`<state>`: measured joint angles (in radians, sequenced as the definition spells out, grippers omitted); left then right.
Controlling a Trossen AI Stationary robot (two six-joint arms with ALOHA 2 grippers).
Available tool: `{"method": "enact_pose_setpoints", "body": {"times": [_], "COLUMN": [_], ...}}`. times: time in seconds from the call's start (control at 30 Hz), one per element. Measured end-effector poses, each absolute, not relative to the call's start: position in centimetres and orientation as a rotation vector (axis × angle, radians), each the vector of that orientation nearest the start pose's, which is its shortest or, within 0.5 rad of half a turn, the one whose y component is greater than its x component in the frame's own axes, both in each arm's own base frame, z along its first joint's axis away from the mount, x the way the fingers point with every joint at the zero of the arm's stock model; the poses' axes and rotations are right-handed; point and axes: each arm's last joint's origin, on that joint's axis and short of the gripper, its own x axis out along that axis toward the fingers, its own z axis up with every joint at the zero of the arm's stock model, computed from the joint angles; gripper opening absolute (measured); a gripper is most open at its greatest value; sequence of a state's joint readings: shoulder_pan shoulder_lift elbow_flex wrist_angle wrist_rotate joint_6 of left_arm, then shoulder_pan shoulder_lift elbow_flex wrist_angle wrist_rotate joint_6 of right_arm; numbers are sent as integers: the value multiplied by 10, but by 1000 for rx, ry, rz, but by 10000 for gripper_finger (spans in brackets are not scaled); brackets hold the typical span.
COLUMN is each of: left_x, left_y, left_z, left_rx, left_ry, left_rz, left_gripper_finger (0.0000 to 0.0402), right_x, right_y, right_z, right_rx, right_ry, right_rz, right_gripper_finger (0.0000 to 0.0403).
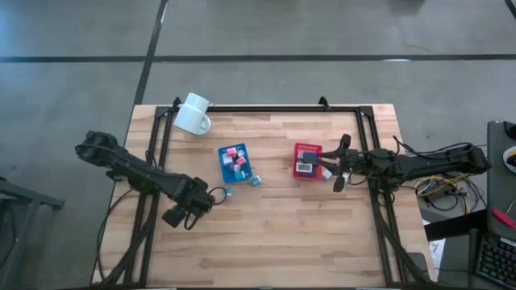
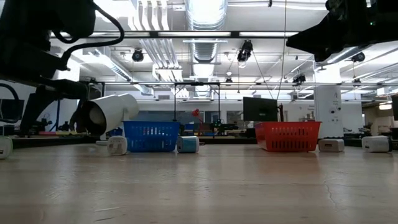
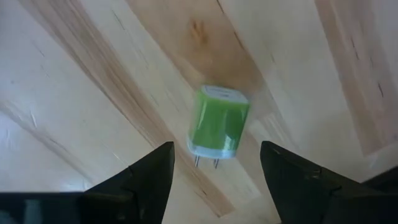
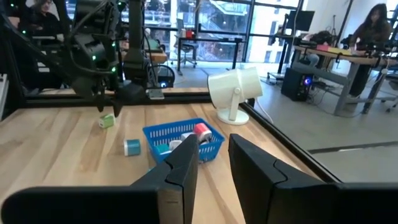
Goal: Pick & Place Office items
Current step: Put the green charger adapter into the blue bin
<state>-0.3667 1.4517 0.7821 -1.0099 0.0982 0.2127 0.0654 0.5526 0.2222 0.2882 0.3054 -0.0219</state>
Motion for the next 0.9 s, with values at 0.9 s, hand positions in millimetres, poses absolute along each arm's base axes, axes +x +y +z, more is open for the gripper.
{"method": "enact_pose_setpoints", "body": {"times": [0.9], "left_x": [196], "left_y": [-84], "left_z": [131], "left_rx": [375], "left_ry": [1675], "left_rz": [-536], "left_gripper_finger": [136], "right_x": [142], "right_y": [1], "right_z": [215], "right_rx": [19], "right_ry": [40], "right_rz": [-215], "right_gripper_finger": [73]}}
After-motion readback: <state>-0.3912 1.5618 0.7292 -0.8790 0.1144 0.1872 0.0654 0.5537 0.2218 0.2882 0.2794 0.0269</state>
